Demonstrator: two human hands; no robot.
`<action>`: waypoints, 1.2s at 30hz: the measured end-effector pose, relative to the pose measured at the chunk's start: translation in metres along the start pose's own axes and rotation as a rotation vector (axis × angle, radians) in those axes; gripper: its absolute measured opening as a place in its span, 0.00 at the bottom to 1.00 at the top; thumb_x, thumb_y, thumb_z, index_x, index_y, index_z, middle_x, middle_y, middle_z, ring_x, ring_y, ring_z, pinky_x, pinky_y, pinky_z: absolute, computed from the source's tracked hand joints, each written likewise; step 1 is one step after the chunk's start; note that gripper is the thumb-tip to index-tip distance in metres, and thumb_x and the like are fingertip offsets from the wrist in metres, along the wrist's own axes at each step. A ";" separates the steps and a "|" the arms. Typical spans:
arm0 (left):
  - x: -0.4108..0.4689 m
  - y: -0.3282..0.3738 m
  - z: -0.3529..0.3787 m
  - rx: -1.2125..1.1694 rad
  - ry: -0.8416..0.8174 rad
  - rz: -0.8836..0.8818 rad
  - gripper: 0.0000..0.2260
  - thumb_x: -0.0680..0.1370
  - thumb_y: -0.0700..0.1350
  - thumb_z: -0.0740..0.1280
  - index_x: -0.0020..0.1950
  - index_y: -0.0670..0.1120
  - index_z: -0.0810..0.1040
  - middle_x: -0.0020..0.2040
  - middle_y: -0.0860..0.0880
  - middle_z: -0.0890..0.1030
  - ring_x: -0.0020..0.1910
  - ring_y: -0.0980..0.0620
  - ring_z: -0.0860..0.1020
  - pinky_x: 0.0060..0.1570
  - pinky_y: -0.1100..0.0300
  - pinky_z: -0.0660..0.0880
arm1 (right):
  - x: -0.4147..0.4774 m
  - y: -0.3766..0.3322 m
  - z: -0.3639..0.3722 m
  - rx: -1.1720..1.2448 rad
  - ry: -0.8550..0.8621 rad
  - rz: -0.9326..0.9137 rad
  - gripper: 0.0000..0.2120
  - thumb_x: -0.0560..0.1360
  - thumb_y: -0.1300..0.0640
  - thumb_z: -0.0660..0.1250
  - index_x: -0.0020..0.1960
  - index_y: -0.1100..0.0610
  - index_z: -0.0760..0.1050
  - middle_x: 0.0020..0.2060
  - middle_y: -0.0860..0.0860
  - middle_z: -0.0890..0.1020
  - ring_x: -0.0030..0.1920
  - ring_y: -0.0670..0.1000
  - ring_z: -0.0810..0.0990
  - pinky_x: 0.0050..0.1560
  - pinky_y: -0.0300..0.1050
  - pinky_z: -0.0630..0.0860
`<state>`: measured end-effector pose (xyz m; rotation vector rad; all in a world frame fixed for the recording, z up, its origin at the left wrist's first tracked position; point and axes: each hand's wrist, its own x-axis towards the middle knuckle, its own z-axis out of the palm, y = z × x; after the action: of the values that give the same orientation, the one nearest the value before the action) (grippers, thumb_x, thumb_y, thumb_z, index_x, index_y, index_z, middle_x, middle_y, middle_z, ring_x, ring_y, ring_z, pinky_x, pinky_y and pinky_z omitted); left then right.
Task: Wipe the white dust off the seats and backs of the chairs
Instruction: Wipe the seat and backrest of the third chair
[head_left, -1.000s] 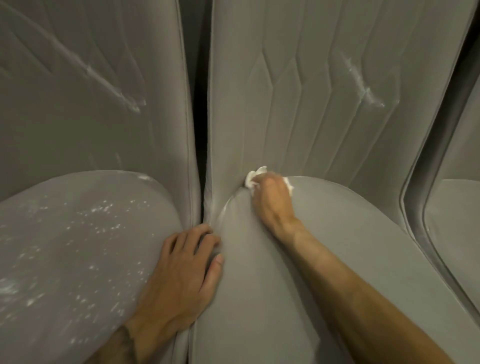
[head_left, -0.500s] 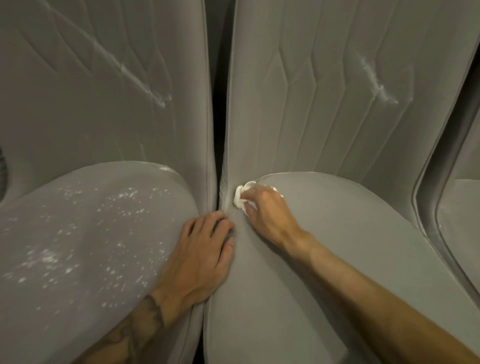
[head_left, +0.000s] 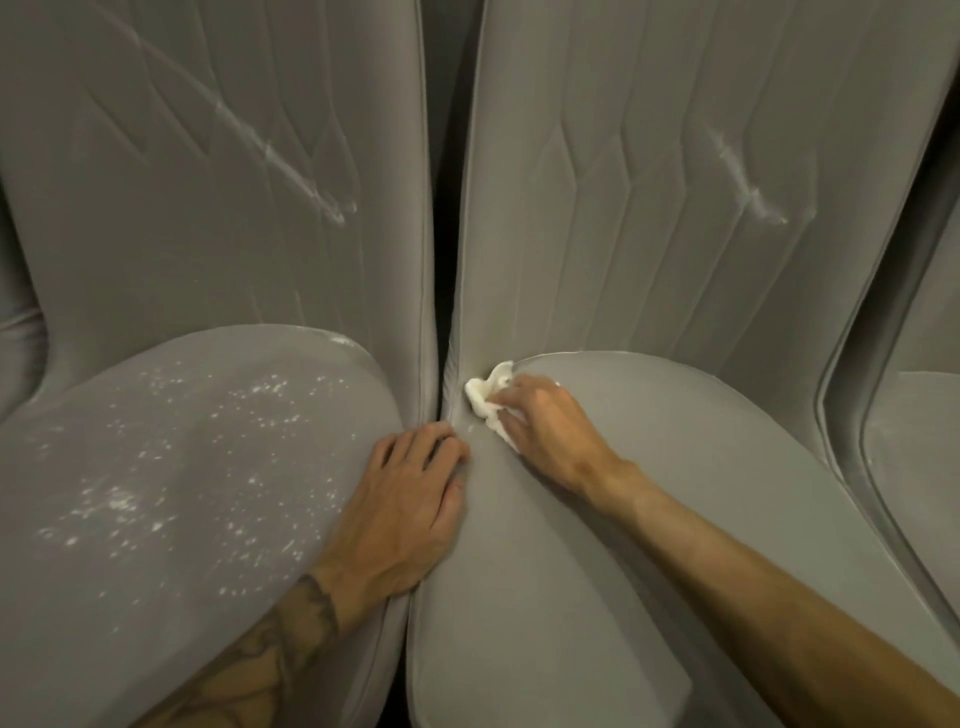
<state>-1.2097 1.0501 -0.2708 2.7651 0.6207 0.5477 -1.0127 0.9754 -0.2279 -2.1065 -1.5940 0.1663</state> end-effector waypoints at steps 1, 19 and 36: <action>0.000 0.000 0.000 -0.002 -0.005 0.003 0.12 0.82 0.50 0.55 0.61 0.51 0.75 0.64 0.52 0.74 0.63 0.52 0.73 0.65 0.51 0.69 | 0.006 0.001 0.000 -0.001 0.038 0.045 0.07 0.77 0.58 0.63 0.45 0.57 0.79 0.44 0.52 0.79 0.47 0.53 0.76 0.51 0.51 0.74; 0.001 0.003 -0.004 -0.066 0.125 -0.052 0.09 0.79 0.45 0.55 0.51 0.44 0.72 0.48 0.46 0.73 0.46 0.49 0.70 0.52 0.52 0.72 | -0.034 -0.037 0.024 0.103 0.098 0.076 0.04 0.75 0.59 0.66 0.46 0.54 0.80 0.47 0.53 0.82 0.47 0.56 0.80 0.52 0.49 0.76; 0.004 0.003 -0.006 0.027 0.126 -0.139 0.14 0.85 0.52 0.51 0.55 0.49 0.74 0.50 0.50 0.74 0.49 0.49 0.72 0.51 0.51 0.70 | -0.013 0.035 -0.008 -0.048 0.151 0.221 0.10 0.79 0.59 0.66 0.57 0.57 0.83 0.57 0.59 0.82 0.59 0.61 0.78 0.59 0.51 0.72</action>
<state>-1.2080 1.0503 -0.2637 2.7019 0.8470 0.6906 -0.9836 0.9537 -0.2389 -2.2712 -1.2897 0.0411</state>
